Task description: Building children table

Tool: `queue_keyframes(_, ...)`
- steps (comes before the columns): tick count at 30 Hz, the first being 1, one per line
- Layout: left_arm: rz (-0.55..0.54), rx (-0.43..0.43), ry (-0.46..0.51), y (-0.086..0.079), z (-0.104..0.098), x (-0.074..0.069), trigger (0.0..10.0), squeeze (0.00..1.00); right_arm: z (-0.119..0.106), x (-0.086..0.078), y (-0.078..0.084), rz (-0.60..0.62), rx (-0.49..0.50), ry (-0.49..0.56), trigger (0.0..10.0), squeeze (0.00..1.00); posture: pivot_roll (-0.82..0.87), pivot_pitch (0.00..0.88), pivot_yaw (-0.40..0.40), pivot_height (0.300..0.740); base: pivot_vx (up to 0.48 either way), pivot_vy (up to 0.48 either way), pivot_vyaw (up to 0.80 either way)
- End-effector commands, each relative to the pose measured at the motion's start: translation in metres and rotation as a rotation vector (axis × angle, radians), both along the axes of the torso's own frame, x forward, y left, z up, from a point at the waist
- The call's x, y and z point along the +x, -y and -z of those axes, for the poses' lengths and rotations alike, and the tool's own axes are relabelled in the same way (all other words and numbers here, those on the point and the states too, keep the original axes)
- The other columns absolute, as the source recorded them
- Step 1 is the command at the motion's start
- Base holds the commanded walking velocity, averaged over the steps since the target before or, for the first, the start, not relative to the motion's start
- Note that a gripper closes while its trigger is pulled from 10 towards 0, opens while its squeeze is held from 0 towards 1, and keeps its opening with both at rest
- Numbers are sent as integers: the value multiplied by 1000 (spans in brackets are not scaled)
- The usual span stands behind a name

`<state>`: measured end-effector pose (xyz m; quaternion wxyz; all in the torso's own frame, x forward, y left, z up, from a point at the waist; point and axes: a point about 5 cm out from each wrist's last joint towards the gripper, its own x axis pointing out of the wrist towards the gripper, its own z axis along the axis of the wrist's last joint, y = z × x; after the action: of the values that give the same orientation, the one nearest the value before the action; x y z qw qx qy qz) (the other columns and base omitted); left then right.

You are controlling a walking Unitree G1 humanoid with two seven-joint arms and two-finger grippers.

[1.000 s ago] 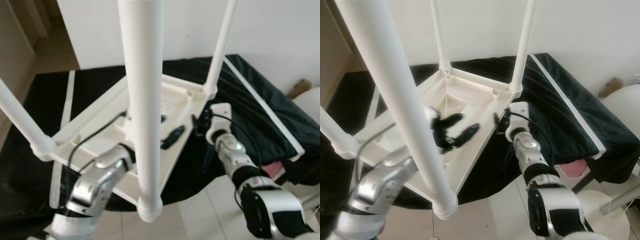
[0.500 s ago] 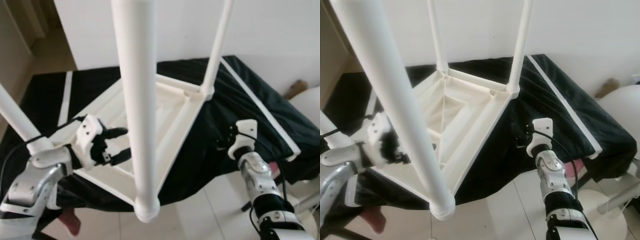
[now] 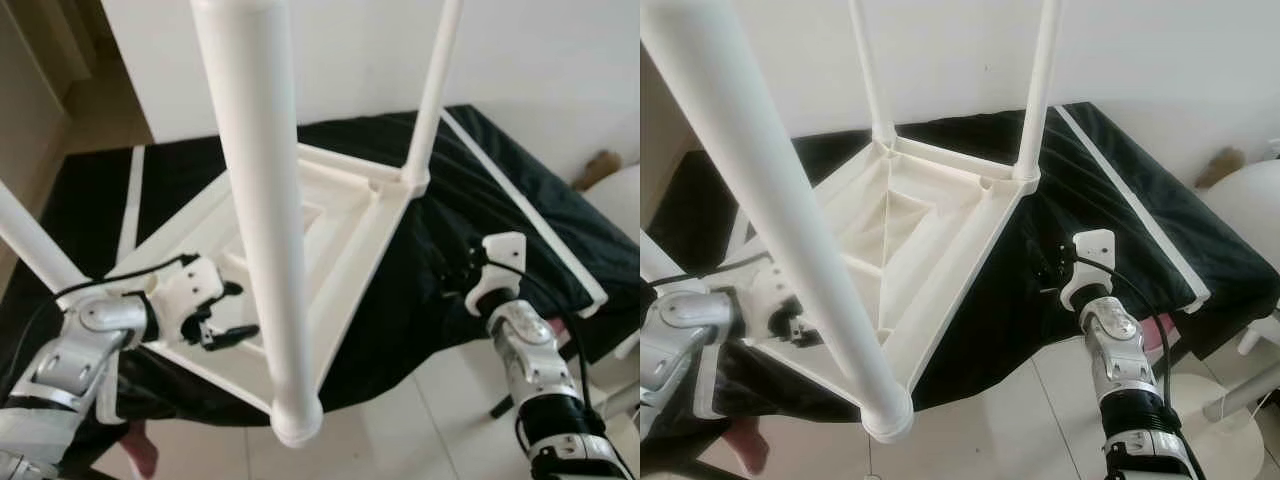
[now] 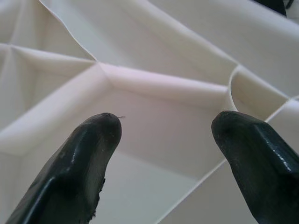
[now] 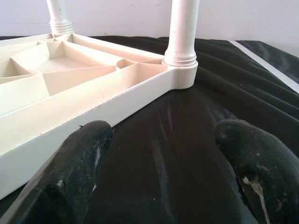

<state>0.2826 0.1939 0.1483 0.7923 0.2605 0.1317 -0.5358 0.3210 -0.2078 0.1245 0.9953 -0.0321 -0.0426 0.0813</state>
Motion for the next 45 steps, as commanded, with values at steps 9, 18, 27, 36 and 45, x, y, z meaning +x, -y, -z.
queue_keyframes(9, 94, -59, -87, -5, -3, -9, 10000, 0, 4, -7, 5, 4, 2, -42, 10000, 0, -14, 0, 28, 740, 0, 0, 0)
queue_keyframes(18, 125, -2, -165, -12, 14, -22, 10000, 0, 5, -7, 1, -9, 1, -57, 10000, 0, -9, 0, 23, 740, 0, 0, 0)
queue_keyframes(27, 78, 121, -135, -16, 31, -14, 10000, 0, 2, -5, -3, -18, -10, -55, 10000, 0, -17, 0, 24, 740, 0, 0, 0)
queue_keyframes(36, -121, 184, -74, -21, 37, 12, 10000, 0, 2, -7, -7, -29, -25, -55, 10000, 0, -32, 0, 30, 740, 0, 0, 0)
queue_keyframes(45, -386, 79, -204, -23, 33, 33, 10000, 0, 4, -8, -7, -16, -40, -56, 10000, 0, -33, 0, 43, 740, 0, 0, 0)
